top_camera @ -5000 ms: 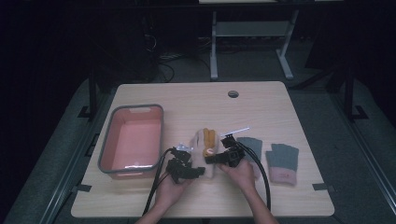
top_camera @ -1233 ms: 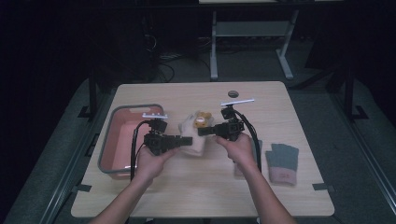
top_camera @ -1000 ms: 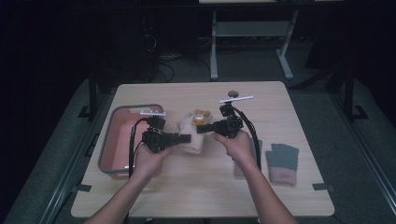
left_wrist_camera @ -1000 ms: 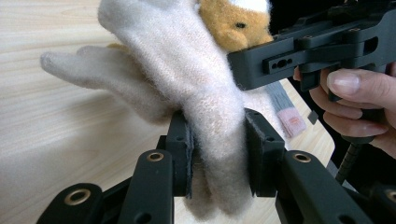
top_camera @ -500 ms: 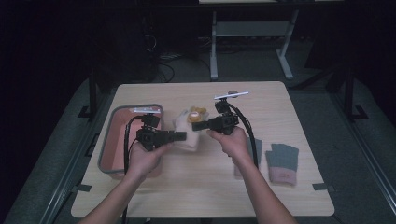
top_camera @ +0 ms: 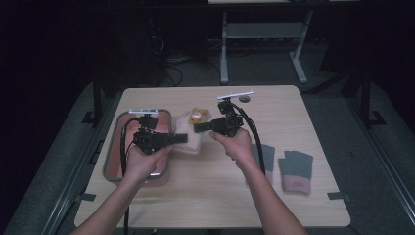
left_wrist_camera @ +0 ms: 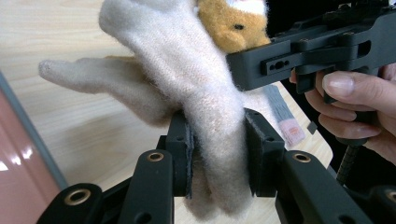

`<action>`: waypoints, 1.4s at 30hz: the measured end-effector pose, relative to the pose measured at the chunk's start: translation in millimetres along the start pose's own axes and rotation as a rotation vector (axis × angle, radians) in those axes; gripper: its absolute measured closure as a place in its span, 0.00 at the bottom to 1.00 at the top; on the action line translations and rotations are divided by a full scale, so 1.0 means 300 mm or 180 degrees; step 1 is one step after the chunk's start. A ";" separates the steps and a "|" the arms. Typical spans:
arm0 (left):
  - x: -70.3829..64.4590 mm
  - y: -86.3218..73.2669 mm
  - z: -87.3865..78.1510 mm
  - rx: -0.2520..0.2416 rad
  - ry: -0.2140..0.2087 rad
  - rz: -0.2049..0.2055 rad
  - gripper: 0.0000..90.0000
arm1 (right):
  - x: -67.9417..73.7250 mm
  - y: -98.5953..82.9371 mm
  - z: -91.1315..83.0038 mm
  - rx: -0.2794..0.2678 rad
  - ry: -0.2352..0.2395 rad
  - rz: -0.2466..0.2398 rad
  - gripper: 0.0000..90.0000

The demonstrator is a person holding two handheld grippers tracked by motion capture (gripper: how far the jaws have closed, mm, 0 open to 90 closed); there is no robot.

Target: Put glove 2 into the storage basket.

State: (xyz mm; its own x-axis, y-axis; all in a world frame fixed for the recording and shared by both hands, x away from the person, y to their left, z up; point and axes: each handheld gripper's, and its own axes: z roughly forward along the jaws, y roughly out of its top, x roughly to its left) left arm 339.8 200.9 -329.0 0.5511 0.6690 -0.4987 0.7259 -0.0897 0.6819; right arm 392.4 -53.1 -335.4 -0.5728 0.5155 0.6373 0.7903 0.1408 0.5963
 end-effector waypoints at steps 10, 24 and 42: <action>0.022 0.029 -0.049 -0.0073 0.0030 -0.0051 0.74 | 0.026 0.052 0.028 -0.0021 0.0099 -0.0036 0.91; 0.058 0.059 -0.128 -0.0145 0.0090 -0.0055 0.74 | 0.075 0.116 0.085 0.0013 0.0161 -0.0102 0.91; 0.148 0.051 -0.259 -0.0236 0.0227 -0.0168 0.74 | 0.150 0.177 0.234 0.0079 0.0344 -0.0176 0.91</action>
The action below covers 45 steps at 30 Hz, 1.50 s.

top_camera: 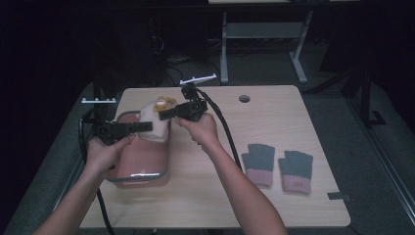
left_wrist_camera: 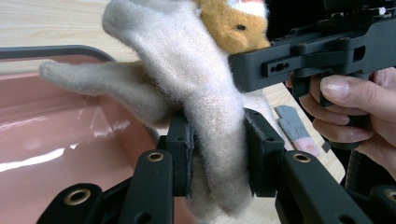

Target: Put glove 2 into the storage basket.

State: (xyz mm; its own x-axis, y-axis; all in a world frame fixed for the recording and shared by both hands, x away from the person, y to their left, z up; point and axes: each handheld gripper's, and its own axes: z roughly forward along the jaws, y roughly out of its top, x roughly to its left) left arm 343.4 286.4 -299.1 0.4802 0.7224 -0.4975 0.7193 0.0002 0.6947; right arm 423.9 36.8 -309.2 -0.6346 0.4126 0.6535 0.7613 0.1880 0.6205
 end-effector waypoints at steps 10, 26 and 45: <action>0.057 -0.025 -0.054 -0.0024 0.0106 -0.0081 0.74 | 0.003 0.009 0.088 0.0041 0.0138 0.0034 0.91; 0.155 -0.115 -0.035 0.0144 0.0240 -0.0282 0.74 | -0.054 -0.049 0.224 0.0280 0.0153 0.0208 0.91; 0.206 -0.196 0.036 0.0448 0.0447 -0.0382 0.74 | -0.112 -0.117 0.323 0.0666 -0.0138 0.0205 0.91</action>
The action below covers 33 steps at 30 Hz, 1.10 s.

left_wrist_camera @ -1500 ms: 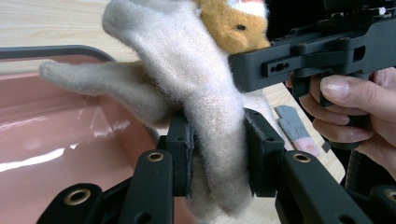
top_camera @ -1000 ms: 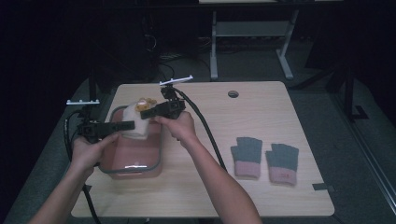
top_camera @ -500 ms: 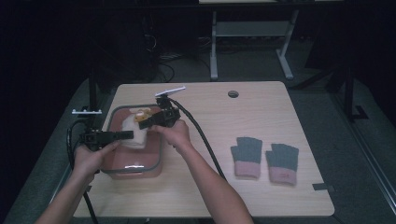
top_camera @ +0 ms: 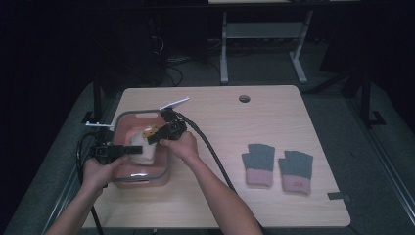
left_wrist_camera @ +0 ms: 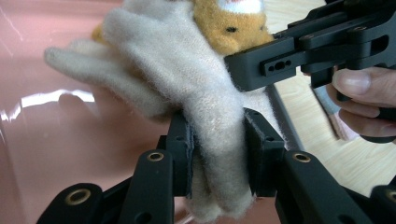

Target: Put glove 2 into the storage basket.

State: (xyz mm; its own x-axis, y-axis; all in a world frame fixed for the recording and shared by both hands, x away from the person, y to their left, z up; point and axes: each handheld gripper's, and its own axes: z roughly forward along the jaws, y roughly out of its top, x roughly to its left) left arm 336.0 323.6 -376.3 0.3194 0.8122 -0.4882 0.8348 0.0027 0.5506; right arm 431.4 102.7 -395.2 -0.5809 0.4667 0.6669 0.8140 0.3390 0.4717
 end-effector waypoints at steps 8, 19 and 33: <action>0.020 -0.020 0.022 0.0079 0.0140 -0.0055 0.74 | 0.000 -0.003 0.032 0.0079 -0.0198 0.0014 0.78; 0.018 -0.032 0.047 0.0241 0.0388 0.0058 0.74 | 0.007 0.003 0.001 0.0066 -0.0487 -0.0067 0.66; 0.019 -0.033 0.039 0.0306 0.0451 0.0036 0.62 | 0.023 0.007 -0.046 -0.0061 -0.0444 -0.0142 0.66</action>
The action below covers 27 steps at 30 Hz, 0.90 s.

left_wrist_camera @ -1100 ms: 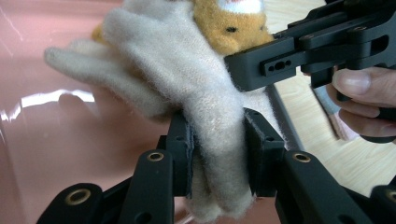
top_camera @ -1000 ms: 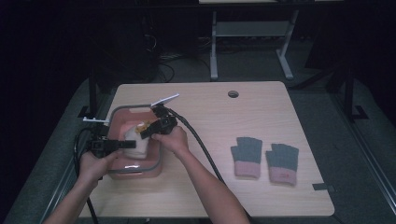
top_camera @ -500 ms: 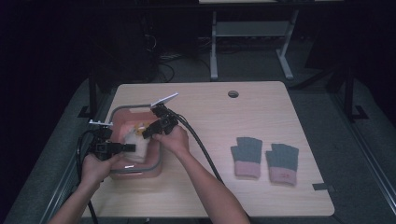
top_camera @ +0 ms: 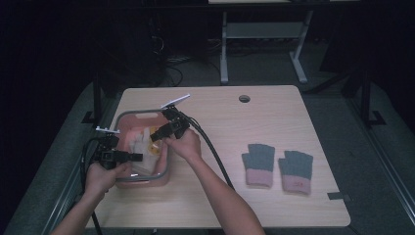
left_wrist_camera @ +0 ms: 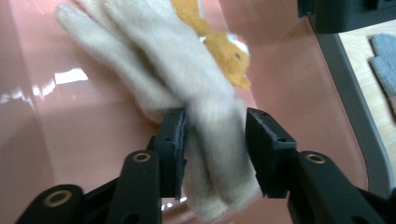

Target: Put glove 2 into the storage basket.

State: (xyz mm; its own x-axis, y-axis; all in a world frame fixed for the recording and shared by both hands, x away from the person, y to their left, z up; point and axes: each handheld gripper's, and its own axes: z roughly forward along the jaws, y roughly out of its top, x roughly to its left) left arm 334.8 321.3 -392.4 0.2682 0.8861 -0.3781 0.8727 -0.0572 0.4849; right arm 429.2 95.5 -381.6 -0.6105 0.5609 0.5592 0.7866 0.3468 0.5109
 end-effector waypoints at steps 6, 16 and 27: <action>-0.010 0.027 -0.053 -0.0104 0.0074 0.0106 0.69 | 0.008 -0.005 -0.016 -0.0014 0.0053 -0.0039 0.66; -0.042 0.048 0.041 0.0343 0.0233 0.0371 0.77 | -0.003 -0.019 -0.068 -0.0119 0.0130 -0.0076 0.66; -0.049 0.061 0.010 0.0146 0.0173 0.0342 0.71 | -0.031 -0.040 -0.109 -0.0199 0.0172 0.0010 0.62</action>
State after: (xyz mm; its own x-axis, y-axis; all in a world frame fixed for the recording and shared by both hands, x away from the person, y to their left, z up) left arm 348.1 305.8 -380.4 0.3395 0.8973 -0.2820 0.8583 -0.1729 0.4832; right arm 422.4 61.4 -371.6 -0.6135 0.5199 0.5944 0.7822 0.2966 0.5479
